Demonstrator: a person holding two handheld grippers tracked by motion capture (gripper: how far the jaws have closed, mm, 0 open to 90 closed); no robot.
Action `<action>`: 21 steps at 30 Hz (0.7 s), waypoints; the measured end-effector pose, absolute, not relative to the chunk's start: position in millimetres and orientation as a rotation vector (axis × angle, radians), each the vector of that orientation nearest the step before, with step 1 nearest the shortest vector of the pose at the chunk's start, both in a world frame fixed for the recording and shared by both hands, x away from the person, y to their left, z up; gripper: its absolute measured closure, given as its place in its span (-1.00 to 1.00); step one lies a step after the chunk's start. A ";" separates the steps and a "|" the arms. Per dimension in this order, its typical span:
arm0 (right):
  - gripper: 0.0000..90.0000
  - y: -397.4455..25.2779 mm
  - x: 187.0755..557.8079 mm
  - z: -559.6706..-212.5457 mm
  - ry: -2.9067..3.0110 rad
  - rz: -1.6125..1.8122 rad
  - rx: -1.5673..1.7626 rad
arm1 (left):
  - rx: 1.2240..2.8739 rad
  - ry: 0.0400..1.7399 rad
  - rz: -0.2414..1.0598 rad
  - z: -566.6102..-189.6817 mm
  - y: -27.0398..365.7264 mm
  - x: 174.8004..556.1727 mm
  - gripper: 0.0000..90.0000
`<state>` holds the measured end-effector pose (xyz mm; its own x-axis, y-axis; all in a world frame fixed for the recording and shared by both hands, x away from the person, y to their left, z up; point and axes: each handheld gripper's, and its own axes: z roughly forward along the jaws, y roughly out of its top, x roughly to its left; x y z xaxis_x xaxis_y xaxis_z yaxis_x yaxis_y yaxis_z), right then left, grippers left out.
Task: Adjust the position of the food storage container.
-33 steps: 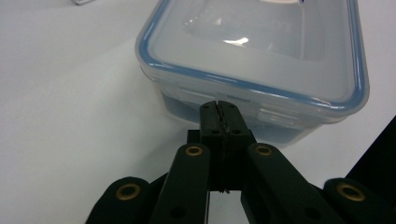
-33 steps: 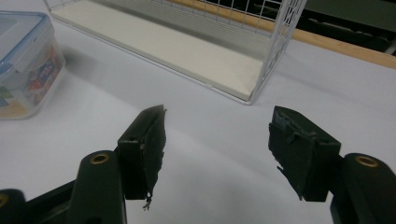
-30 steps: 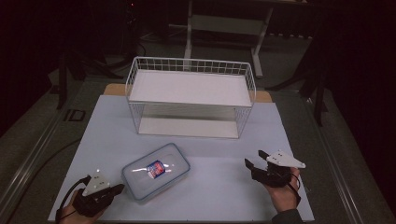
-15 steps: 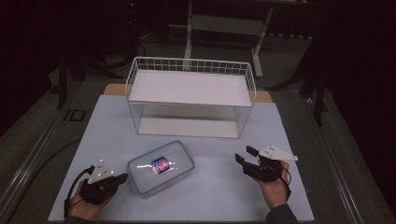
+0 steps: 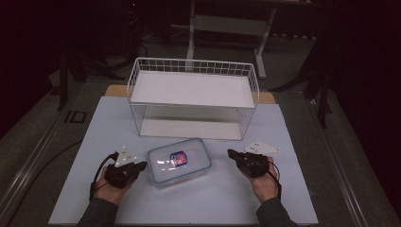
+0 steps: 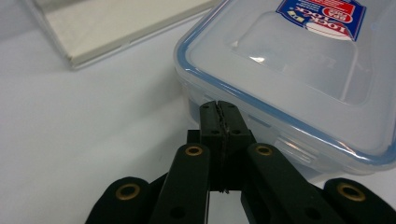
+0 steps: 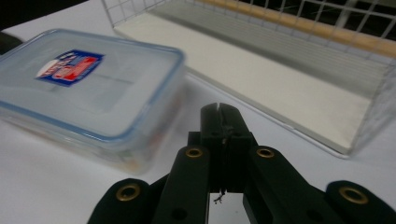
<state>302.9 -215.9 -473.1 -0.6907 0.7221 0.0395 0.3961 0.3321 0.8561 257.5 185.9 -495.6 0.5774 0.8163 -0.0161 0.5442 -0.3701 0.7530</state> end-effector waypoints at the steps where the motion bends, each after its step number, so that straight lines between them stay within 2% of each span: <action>1: 0.99 -214.1 303.1 -474.2 2.260 1.292 0.995 | 2.075 1.075 0.474 -495.6 181.9 260.1 1.00; 12: 1.00 -209.8 314.2 -491.1 2.314 1.183 1.059 | 2.054 1.063 0.467 -497.5 142.5 285.4 1.00; 21: 1.00 -216.5 312.5 -493.0 2.348 1.158 1.106 | 2.012 1.122 0.440 -499.0 143.4 303.3 1.00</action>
